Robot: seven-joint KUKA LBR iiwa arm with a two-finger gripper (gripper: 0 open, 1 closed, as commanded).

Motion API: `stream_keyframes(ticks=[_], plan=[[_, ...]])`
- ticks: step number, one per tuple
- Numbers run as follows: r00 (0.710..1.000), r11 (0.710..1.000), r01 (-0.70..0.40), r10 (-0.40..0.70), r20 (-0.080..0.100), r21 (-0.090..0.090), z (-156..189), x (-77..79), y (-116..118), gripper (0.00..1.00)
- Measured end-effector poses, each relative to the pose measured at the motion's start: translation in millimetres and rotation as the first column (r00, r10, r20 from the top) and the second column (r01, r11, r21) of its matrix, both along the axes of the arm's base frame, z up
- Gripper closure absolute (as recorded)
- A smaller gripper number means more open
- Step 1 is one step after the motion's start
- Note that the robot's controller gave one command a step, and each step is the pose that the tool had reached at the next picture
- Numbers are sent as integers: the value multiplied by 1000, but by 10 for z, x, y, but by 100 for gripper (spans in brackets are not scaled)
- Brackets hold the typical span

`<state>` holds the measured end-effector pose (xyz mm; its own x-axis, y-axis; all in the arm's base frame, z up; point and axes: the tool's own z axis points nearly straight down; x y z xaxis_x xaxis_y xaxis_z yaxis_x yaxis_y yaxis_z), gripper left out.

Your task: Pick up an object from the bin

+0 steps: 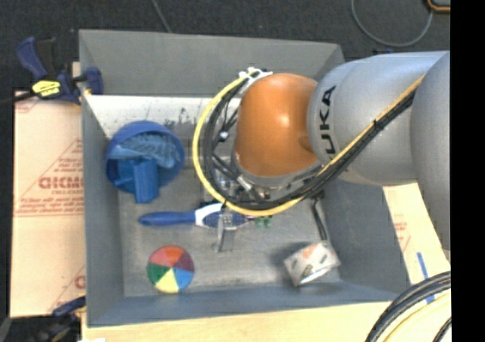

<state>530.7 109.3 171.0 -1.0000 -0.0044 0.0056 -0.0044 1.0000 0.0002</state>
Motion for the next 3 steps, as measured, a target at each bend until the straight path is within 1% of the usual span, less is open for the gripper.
stream_keyframes(ticks=[1, 2, 3], plan=[[1000, 1000, 5, -5, 8, 1, 48, 18, -8, 0], [997, 997, -73, 73, 6, -1, -1041, 597, -336, 0], [1000, 1000, -19, 19, 13, 3, -1002, 600, -254, 0]])
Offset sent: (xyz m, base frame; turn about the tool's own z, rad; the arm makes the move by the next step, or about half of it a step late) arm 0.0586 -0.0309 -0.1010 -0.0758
